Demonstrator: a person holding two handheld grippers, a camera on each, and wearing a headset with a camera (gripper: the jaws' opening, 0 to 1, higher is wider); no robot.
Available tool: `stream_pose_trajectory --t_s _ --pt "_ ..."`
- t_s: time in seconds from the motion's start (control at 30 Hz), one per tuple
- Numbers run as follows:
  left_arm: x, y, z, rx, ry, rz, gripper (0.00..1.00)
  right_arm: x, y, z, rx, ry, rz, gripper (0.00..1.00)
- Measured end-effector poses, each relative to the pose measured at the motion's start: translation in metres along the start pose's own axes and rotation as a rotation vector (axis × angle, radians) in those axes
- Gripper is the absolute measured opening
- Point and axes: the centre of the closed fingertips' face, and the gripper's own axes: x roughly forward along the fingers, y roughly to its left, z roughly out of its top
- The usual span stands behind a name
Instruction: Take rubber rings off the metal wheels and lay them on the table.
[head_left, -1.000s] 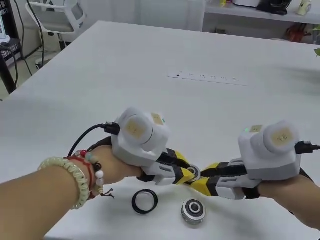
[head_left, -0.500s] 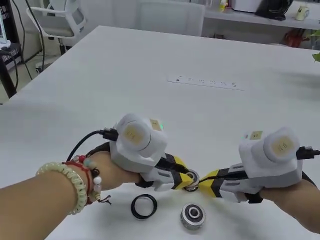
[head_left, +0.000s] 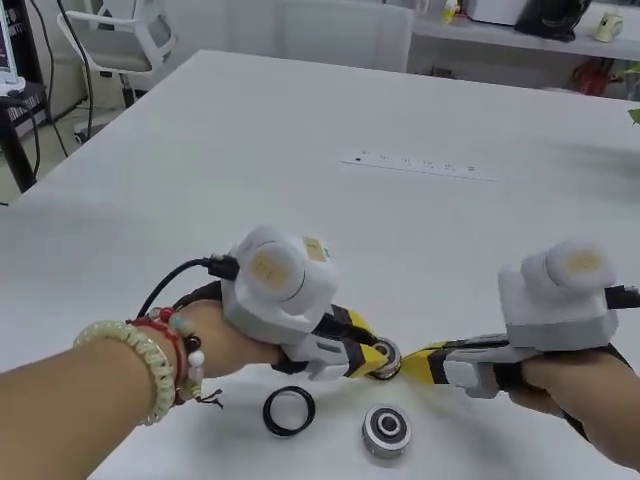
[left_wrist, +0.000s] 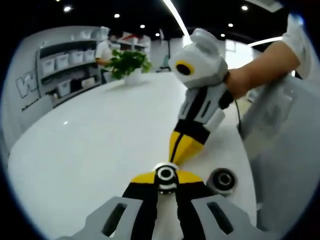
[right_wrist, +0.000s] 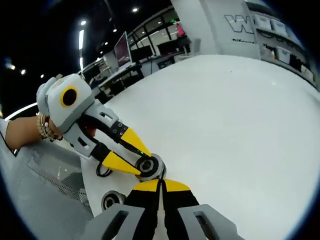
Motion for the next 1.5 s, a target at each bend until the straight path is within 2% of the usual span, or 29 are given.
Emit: stream_pose_trajectory --t_s 0.07,0.13,0.17,0.3,0.53,1.13,1.23,1.27,1.3,1.33,1.37,1.4,1.43,1.5 --pt "0.000 0.000 0.000 0.000 0.000 0.000 0.14 -0.002 -0.001 0.005 0.093 -0.023 0.015 0.00" --pt "0.000 0.000 0.000 -0.001 -0.001 -0.001 0.14 -0.003 0.000 0.013 0.130 -0.064 0.037 0.00" --pt "0.000 0.000 0.000 -0.001 -0.001 -0.001 0.13 -0.003 -0.002 0.009 0.115 -0.038 0.027 0.00" --pt "0.000 0.001 -0.001 -0.003 0.000 0.000 0.13 -0.003 0.002 0.010 0.115 -0.044 0.034 0.00" --pt "-0.001 0.001 -0.001 0.002 0.002 0.006 0.13 -0.002 0.004 0.010 0.112 -0.039 0.015 0.00" --pt "-0.001 0.001 -0.001 0.013 0.006 0.011 0.13 -0.002 0.021 0.015 0.079 -0.047 0.040 0.00" --pt "-0.001 0.001 -0.001 0.013 0.006 0.010 0.13 -0.001 0.025 0.018 0.084 -0.056 0.062 0.00" --pt "-0.001 0.001 -0.001 0.012 0.005 0.011 0.13 -0.001 0.032 0.020 0.095 -0.063 0.092 0.00" --pt "-0.001 0.000 -0.001 0.010 0.004 0.012 0.13 -0.001 0.042 0.031 0.105 -0.121 0.147 0.00" --pt "-0.001 0.001 -0.001 0.010 0.003 0.013 0.13 -0.003 0.044 0.039 0.127 -0.148 0.131 0.00" --pt "0.000 0.001 -0.001 0.008 0.003 0.015 0.13 -0.002 0.036 0.031 0.094 -0.091 0.061 0.00" --pt "0.000 0.001 -0.001 0.008 0.002 0.015 0.13 0.002 0.034 0.034 0.028 -0.104 0.030 0.00" --pt "0.000 0.001 -0.001 0.006 0.000 0.015 0.13 0.003 0.040 0.031 0.037 -0.098 0.066 0.00" --pt "0.000 0.001 -0.001 0.004 -0.002 0.015 0.13 0.003 0.034 0.029 0.057 -0.087 0.064 0.00"
